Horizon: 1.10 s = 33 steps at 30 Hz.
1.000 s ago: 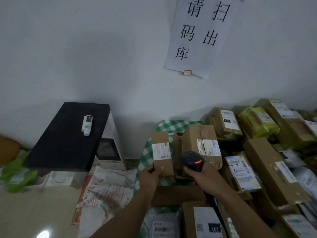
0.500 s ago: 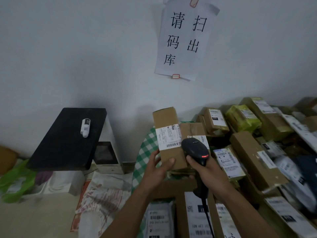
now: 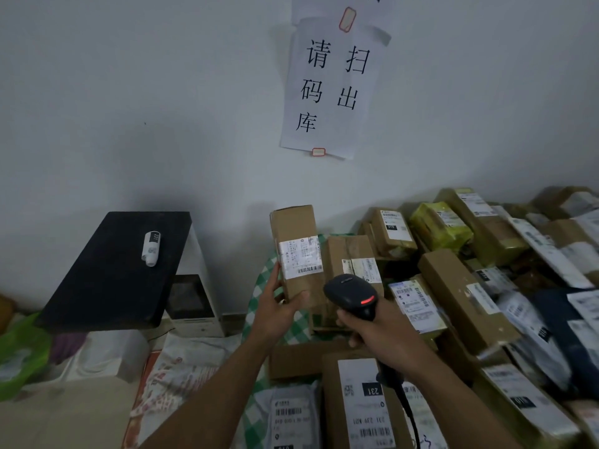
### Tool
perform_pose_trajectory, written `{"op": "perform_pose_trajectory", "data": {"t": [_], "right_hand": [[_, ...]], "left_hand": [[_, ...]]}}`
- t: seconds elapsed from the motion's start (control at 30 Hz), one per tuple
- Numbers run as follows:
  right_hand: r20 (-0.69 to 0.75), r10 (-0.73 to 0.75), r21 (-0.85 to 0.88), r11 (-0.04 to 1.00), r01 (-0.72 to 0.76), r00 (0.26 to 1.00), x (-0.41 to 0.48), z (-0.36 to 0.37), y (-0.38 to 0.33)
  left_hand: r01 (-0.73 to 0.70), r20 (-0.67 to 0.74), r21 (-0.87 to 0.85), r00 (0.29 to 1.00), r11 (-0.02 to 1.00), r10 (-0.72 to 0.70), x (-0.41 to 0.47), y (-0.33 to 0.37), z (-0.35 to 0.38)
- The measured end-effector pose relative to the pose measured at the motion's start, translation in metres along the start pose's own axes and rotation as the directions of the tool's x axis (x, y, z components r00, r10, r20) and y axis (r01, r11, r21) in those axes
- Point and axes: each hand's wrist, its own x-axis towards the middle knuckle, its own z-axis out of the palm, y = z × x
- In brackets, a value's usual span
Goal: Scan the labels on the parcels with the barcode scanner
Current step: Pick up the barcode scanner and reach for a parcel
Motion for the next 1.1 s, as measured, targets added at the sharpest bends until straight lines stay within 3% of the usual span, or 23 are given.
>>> {"op": "perform_pose_trajectory", "data": {"t": [0.4, 1.1], "right_hand": [[0.058, 0.054, -0.031, 0.998, -0.052, 0.997, 0.007, 0.016, -0.011], [0.079, 0.102, -0.060, 0.993, -0.097, 0.992, 0.024, 0.016, -0.004]], "left_hand": [[-0.086, -0.071, 0.124, 0.993, 0.989, 0.095, 0.017, -0.024, -0.002], [-0.065, -0.089, 0.194, 0.993, 0.979, 0.084, 0.032, -0.046, -0.004]]}}
